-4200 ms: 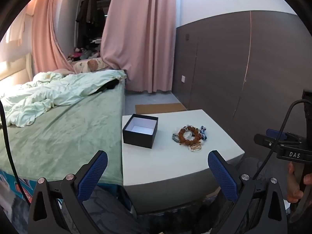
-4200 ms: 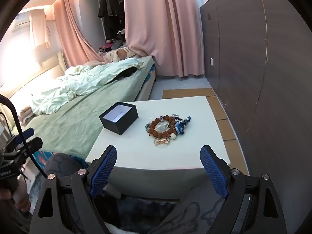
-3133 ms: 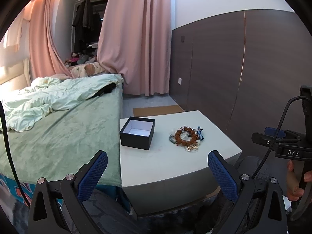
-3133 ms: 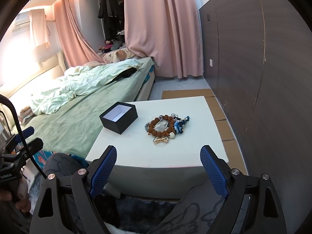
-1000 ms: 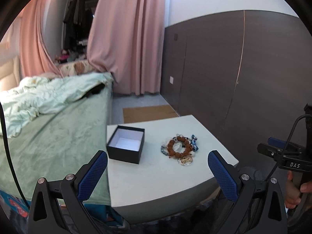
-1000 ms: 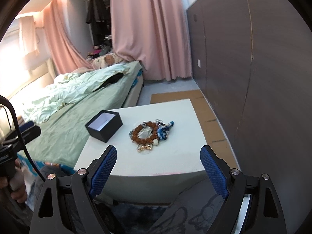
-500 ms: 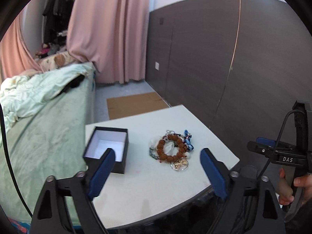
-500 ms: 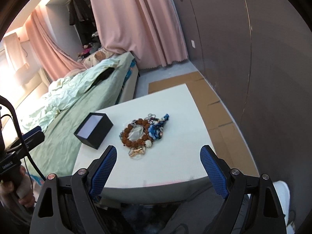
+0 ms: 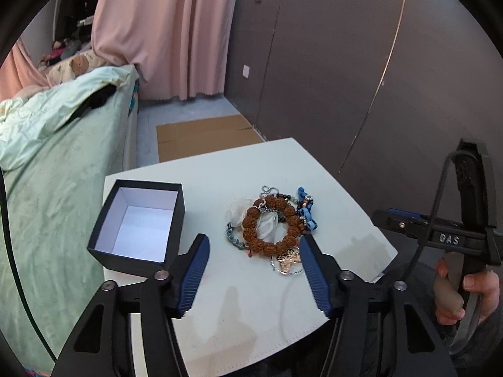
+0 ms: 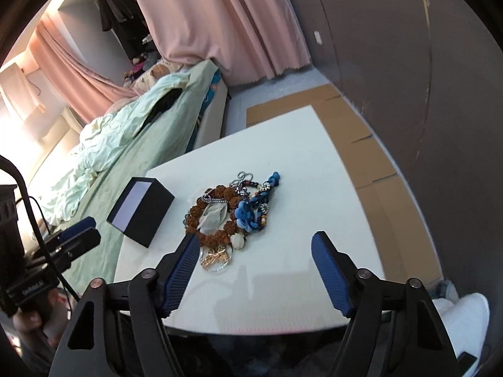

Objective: Organize jewelry
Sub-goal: 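Grasp the brown bead bracelet with the left gripper while the right gripper grasps the blue tassel keychain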

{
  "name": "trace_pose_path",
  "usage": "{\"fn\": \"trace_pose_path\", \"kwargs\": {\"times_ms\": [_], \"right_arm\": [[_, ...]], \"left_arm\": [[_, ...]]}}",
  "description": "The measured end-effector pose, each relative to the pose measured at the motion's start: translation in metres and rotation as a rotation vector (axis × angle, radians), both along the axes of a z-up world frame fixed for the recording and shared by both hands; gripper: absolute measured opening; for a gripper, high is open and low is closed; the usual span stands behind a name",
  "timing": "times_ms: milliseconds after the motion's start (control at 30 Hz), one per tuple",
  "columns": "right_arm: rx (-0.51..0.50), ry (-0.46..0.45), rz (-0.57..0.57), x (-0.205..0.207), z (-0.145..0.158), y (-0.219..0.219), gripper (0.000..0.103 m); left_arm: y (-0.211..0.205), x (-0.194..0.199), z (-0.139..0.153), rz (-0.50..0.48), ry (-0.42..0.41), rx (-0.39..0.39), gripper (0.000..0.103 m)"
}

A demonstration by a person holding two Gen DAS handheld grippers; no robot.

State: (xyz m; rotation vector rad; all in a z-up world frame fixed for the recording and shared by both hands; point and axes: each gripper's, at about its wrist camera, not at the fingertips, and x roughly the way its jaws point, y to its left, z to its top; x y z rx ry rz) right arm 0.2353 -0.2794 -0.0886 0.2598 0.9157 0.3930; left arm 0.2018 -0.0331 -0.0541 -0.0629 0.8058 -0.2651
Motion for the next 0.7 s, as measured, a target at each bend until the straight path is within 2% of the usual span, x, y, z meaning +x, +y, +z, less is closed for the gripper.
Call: {"fn": "trace_pose_path", "kwargs": {"times_ms": [300,500,600,667,700], "right_arm": [[0.011,0.073,0.086,0.046,-0.024,0.030,0.073],[0.015,0.111,0.100,0.062,-0.048,0.044,0.073],[0.028,0.155,0.100,0.071,-0.061,0.046,0.056],[0.021,0.174,0.099,0.075,-0.066,0.045,0.030],[0.004,0.172,0.094,0.076,-0.068,0.044,0.025]], "left_arm": [[0.009,0.026,-0.017,0.042,0.055,0.001,0.049],[0.013,0.043,-0.025,0.053,0.096,0.005,0.046],[0.010,0.048,-0.027,0.044,0.100,0.011,0.046],[0.007,0.053,-0.031,0.039,0.100,0.009,0.046],[0.006,0.055,-0.033,0.038,0.107,0.008,0.046]]}}
